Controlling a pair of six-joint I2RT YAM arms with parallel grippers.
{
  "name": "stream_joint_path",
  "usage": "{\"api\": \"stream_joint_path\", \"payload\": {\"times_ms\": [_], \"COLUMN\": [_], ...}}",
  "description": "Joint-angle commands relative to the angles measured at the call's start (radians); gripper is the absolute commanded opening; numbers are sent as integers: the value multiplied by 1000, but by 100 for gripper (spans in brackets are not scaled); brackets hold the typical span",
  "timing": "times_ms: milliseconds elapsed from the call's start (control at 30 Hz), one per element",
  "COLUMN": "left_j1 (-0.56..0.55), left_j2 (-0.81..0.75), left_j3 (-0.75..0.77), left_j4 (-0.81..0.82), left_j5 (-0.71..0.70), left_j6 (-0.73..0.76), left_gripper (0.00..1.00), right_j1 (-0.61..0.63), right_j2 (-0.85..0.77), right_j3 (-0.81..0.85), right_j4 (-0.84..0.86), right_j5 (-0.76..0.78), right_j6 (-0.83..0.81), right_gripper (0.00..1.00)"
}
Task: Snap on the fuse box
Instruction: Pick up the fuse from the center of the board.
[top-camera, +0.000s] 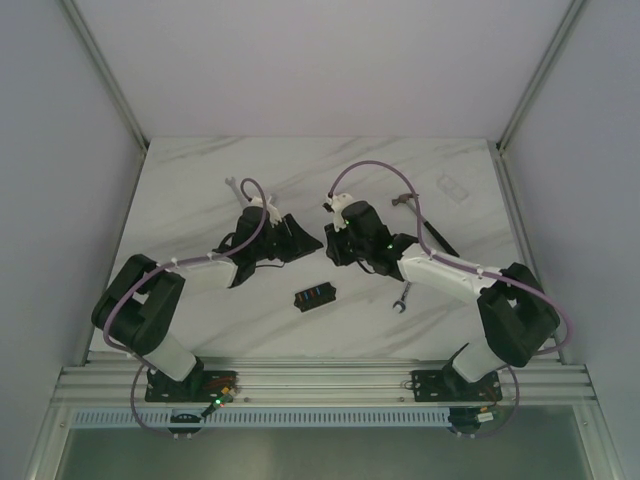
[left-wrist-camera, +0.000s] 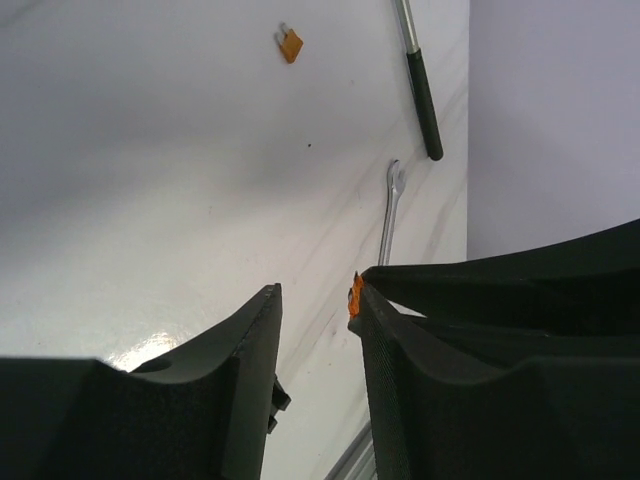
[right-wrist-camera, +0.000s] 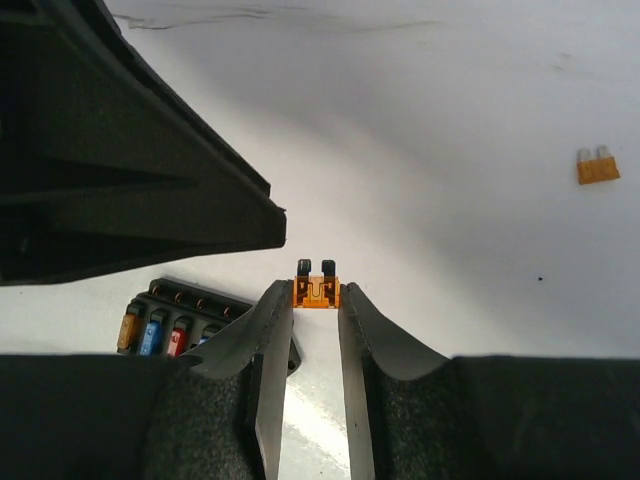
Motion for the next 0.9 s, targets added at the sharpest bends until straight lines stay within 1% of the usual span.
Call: {"api": "stream_joint_path", "payload": {"times_ms": [0, 433, 733, 867], "left_j1": [11, 11, 11, 11], "left_j2": [10, 47, 47, 49], "left_j3": [-14, -19, -29, -41], "left_j4": [74, 83, 91, 121], "left_j5": [45, 64, 77, 88], "left_j6": [-62, -104, -114, -133], "left_gripper": [45, 37, 36, 35], "right_j1": [12, 22, 23, 23], "right_j2": [-22, -24, -18, -14], "right_j3": [-10, -6, 0, 5], "right_j4": [32, 59, 84, 92], "right_j5": [-37, -60, -56, -61], "right_j6": [-24, -30, -15, -11], "right_gripper": [13, 12, 11, 11]}}
